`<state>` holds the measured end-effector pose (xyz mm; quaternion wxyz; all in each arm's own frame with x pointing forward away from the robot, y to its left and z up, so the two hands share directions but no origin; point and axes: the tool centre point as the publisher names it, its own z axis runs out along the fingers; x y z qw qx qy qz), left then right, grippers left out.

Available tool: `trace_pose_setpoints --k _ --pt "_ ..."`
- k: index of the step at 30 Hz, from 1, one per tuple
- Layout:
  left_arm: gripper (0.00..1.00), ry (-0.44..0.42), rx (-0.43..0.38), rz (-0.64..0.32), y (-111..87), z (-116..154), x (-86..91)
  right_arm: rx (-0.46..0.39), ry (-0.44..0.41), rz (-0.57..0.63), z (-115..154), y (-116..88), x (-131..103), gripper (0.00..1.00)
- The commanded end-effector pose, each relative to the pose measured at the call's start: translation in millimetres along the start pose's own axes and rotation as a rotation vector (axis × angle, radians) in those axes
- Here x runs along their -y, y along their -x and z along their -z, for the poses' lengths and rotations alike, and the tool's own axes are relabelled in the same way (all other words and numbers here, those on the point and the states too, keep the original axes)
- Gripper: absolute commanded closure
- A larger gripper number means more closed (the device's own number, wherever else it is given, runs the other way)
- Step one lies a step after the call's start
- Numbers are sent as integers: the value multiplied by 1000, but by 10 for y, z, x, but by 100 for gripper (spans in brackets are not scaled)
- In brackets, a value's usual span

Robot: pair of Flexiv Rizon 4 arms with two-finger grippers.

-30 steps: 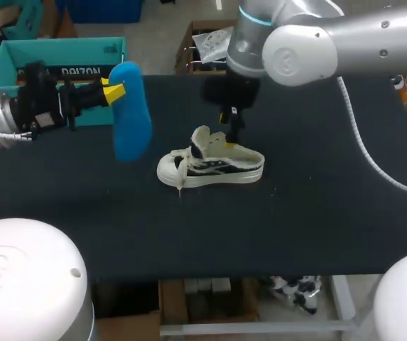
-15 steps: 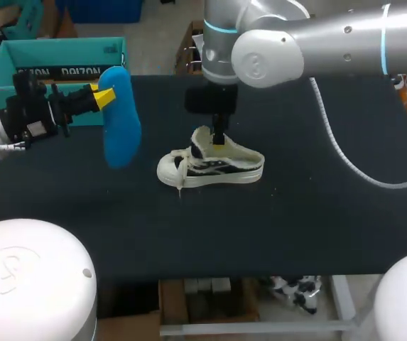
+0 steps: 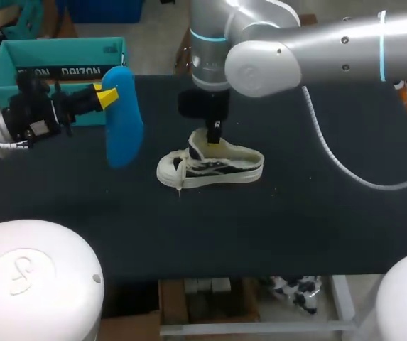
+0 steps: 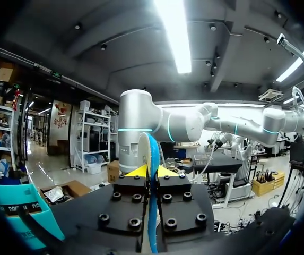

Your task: Open the shoe tongue, take the insole out of the shoe, put the insole back into the shoe, and pack the shoe into the shoebox

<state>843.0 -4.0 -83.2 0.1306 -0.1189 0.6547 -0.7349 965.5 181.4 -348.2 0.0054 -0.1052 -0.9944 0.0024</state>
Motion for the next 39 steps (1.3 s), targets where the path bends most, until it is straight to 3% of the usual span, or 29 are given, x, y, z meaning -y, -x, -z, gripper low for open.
trace_pose_setpoints --k 1,12,20,33,39 --pt "100 19 -96 -27 97 -172 -12 18 27 -83 53 -121 68 100" --pt "100 -7 -369 -91 160 -614 127 -17 132 -432 293 -437 79 100" --pt "100 -30 -481 -103 322 -785 201 -27 243 -690 365 -656 82 100" --pt "100 -56 -546 -97 557 -907 197 33 393 -981 346 -996 268 100" --pt "100 -58 -557 -93 604 -937 161 48 421 -1026 294 -943 356 100"
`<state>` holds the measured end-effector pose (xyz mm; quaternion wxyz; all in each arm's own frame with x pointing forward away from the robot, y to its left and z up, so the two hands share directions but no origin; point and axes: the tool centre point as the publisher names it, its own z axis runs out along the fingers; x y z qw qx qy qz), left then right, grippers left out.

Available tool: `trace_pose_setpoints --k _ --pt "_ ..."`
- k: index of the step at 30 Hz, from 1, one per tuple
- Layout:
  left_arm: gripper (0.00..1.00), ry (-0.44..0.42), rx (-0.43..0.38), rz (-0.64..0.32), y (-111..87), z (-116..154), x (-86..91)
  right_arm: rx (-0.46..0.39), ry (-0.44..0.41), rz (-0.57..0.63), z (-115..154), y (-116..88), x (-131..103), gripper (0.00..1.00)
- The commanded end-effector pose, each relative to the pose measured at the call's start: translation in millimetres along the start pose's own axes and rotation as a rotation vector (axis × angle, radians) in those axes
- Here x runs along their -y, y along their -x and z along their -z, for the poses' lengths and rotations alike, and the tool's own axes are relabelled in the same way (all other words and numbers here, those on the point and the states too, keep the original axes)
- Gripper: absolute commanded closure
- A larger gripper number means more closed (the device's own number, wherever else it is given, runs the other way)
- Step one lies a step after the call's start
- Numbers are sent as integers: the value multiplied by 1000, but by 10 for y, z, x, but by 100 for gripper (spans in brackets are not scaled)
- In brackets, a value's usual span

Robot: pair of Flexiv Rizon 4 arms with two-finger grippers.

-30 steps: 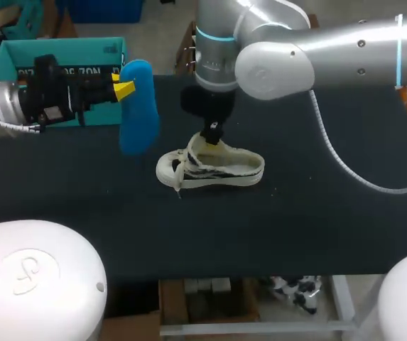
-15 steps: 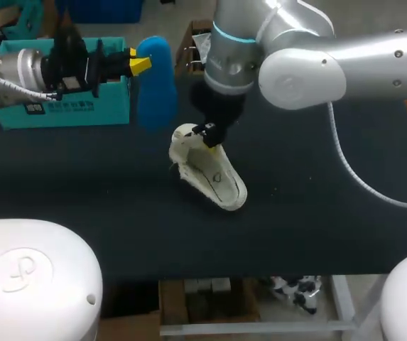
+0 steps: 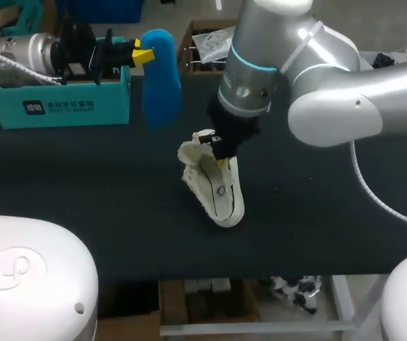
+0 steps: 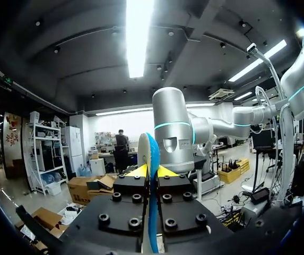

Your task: Open the shoe tongue, take the insole out of the shoe, put the insole back into the shoe, and pack the shoe into the shoebox

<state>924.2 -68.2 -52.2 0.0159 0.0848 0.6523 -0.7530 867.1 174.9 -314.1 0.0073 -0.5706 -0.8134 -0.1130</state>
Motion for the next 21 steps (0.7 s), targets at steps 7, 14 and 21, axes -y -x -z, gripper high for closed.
trace_pose_setpoints --k 7,14,21 --pt "100 -11 -103 9 116 18 -100 -19 212 -27 -89 270 14 100" --pt "100 -8 -106 13 125 22 -128 -59 214 -34 -160 431 3 100" --pt "100 -10 -112 17 96 -19 -156 -66 222 -34 -142 507 19 0"
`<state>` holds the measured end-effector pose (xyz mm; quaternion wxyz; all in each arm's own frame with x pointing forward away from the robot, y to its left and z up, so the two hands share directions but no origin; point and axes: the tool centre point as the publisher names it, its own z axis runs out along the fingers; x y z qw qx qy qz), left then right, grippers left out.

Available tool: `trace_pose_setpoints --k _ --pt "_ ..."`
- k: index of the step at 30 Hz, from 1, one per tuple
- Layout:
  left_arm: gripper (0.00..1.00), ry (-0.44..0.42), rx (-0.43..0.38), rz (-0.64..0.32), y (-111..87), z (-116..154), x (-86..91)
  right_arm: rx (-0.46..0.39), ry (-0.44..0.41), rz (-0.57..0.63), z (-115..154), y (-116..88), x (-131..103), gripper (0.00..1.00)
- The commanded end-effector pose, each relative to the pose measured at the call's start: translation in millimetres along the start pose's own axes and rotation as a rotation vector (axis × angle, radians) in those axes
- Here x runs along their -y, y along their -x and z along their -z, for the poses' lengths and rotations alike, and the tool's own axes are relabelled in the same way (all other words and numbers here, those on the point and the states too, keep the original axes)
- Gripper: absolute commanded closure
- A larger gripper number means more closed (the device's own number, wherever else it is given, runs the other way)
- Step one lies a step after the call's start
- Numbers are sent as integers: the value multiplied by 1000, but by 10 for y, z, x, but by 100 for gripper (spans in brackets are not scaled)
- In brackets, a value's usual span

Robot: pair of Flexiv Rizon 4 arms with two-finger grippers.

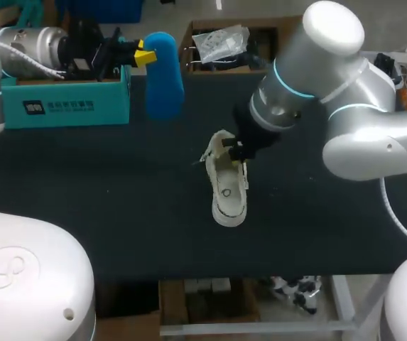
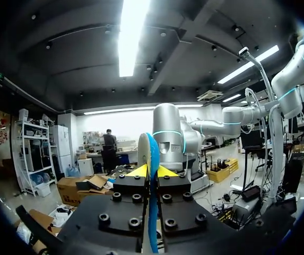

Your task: Open the shoe tongue, take the insole out of the shoe, put the insole back into the shoe, and pack the shoe into the shoebox

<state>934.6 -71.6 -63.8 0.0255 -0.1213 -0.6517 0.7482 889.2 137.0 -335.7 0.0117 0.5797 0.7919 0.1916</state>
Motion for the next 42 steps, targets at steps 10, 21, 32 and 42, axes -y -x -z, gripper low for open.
trace_pose_setpoints --k 10,21,32,42 --pt "100 -23 -52 10 -147 -124 -5 4 85 24 278 114 154 0" --pt "100 63 71 67 -282 -171 81 -16 118 71 438 189 211 0" --pt "100 -17 110 143 -497 -257 -211 -21 113 66 478 265 248 0" --pt "100 -152 221 265 -890 -482 -406 -151 108 -43 786 575 535 0"
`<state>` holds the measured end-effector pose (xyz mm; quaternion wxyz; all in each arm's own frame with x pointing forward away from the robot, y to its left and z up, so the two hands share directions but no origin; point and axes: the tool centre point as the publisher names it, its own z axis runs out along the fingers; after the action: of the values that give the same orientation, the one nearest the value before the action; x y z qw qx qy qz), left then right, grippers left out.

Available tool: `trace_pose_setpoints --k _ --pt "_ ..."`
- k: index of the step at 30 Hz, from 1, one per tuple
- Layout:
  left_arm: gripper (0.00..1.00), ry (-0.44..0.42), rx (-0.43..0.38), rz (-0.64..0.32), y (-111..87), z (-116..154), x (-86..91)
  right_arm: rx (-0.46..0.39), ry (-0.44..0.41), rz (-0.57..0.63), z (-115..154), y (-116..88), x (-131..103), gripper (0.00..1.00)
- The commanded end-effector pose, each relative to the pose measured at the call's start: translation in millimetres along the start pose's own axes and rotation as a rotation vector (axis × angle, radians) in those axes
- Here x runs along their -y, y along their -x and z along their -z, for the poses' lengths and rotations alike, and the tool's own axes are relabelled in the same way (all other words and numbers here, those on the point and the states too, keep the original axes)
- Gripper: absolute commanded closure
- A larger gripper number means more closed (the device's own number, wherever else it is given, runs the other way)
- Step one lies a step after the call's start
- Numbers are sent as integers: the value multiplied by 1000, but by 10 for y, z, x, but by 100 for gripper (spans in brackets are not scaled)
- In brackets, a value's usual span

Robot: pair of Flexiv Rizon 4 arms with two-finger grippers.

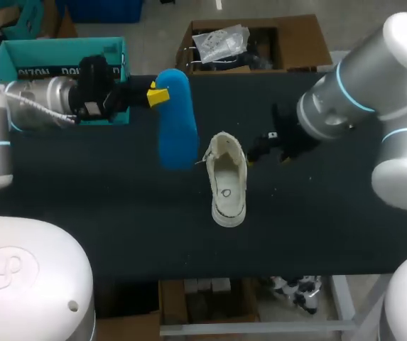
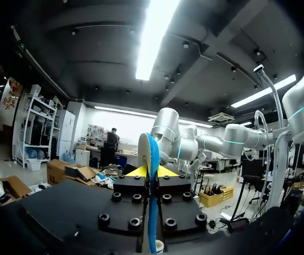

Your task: Open the shoe tongue, take the insole out of the shoe, put the insole back into the shoe, and pack the shoe into the shoebox

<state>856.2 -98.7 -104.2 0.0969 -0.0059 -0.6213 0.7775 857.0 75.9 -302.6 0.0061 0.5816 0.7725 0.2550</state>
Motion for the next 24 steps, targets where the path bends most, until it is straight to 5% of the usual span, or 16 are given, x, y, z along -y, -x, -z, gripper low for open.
trace_pose_setpoints --k 1,15,18,24 --pt "100 -71 134 22 -136 -106 -111 -77 0 -48 289 190 181 0" --pt "100 -67 219 168 -303 -297 -194 -262 -111 -217 432 42 316 0" --pt "100 -83 189 282 -273 -320 -230 -227 -148 -200 451 -26 365 0" --pt "100 -83 189 282 -273 -320 -230 -227 -148 -200 451 -26 365 0"
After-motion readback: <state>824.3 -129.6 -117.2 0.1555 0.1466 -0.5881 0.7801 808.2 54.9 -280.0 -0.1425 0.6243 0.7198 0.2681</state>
